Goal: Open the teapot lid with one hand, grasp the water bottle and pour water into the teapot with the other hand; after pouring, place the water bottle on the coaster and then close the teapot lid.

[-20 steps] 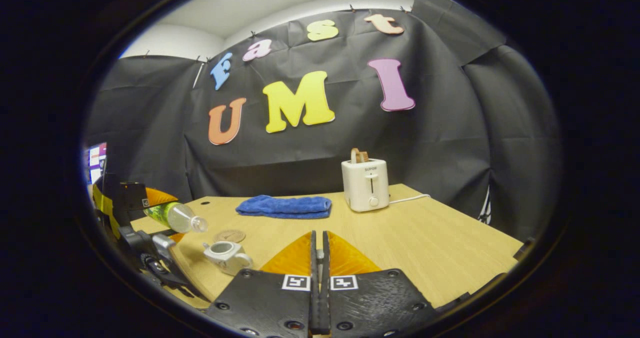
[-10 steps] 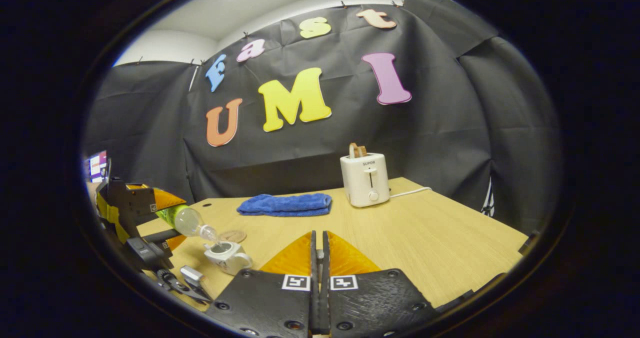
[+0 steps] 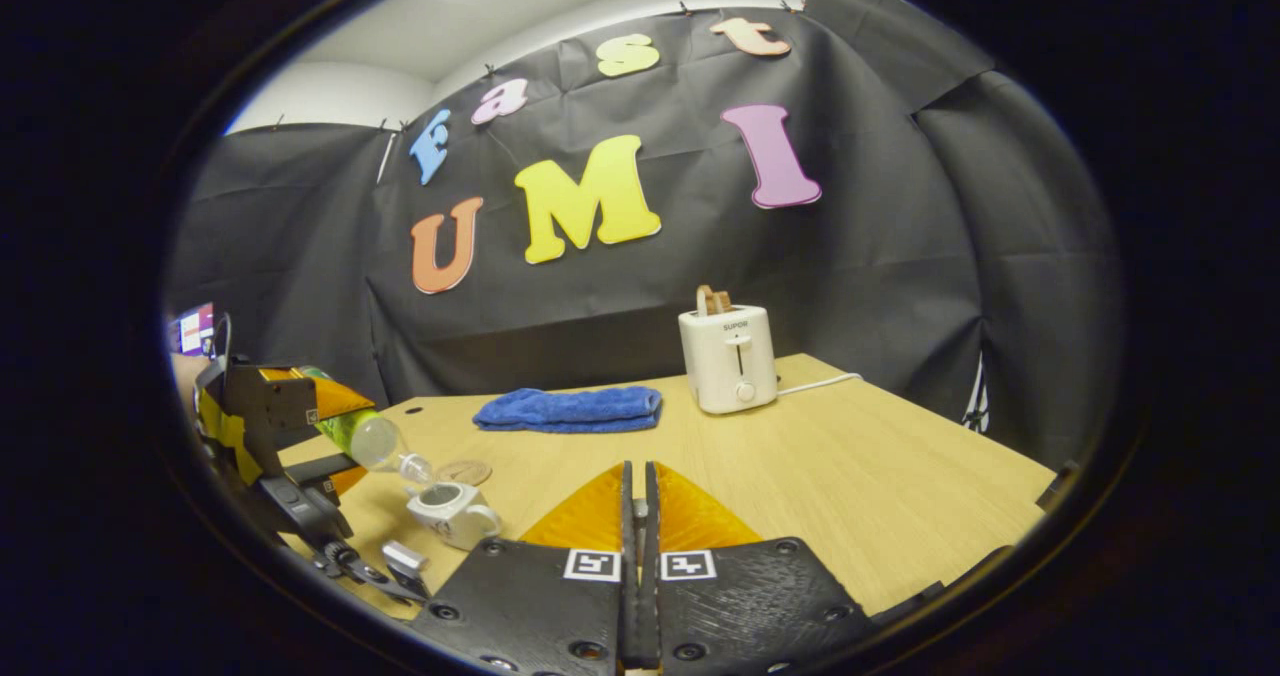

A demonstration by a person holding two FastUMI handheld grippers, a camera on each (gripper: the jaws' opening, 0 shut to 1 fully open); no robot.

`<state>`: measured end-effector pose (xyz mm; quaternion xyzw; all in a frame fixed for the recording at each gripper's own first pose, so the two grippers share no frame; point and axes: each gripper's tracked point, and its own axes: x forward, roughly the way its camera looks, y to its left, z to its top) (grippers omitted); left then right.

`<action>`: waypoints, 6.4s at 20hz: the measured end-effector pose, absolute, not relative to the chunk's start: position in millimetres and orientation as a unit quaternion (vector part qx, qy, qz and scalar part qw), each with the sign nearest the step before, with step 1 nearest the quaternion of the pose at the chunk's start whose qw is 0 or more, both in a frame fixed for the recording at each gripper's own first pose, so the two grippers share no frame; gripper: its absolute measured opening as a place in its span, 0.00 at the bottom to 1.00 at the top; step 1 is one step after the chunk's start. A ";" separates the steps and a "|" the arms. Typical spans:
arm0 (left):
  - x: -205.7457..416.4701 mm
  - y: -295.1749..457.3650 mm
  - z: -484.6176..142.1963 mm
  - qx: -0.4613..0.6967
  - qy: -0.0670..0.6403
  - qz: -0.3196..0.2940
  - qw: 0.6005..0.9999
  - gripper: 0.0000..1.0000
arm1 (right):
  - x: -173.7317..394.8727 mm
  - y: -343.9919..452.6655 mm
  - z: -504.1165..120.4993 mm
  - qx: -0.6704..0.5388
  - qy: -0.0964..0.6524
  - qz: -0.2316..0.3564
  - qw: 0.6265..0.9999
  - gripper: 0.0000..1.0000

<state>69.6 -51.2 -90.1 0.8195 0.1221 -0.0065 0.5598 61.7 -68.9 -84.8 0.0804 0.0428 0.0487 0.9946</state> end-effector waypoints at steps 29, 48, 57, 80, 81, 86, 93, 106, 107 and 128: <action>76.6 -65.1 -39.3 0.884 0.106 0.020 0.455 0.73 | 48.5 -73.5 -68.9 0.085 0.024 0.060 0.994 0.00; 128.7 -10.9 5.7 0.126 -0.024 0.057 0.990 0.73 | 49.2 -38.4 -65.3 0.047 0.041 0.048 0.997 0.00; 180.6 -40.9 -58.9 -0.062 0.019 -0.046 0.997 0.75 | 60.9 -54.4 -92.1 0.066 0.069 0.042 0.995 0.00; 168.4 -59.7 -75.8 -0.029 0.007 -0.079 0.996 0.97 | 61.2 -47.7 -108.3 0.069 0.093 0.051 0.992 0.00; 164.0 -57.9 -73.8 -0.025 0.005 -0.079 0.997 0.97 | 59.6 -45.0 -106.1 0.066 0.092 0.053 0.992 0.00; 132.2 -31.4 -60.1 0.004 -0.013 -0.046 0.999 0.97 | 51.8 -23.0 -87.5 0.053 0.074 0.066 0.994 0.00; 73.6 2.1 -50.8 0.011 -0.016 0.022 1.000 0.98 | 48.0 34.1 -71.8 0.019 0.062 0.103 0.993 0.00; 23.0 8.9 -81.7 -0.008 0.014 -0.003 1.000 0.98 | 110.3 122.0 -102.1 0.008 0.096 0.160 0.982 0.00; 22.2 11.7 -82.9 -0.007 0.014 -0.004 1.000 0.98 | 114.6 120.9 -108.2 0.006 0.100 0.157 0.982 0.00; 4.7 5.1 -67.1 -0.020 0.032 -0.014 0.999 0.98 | 71.4 70.7 -37.2 0.021 0.034 0.106 0.994 0.47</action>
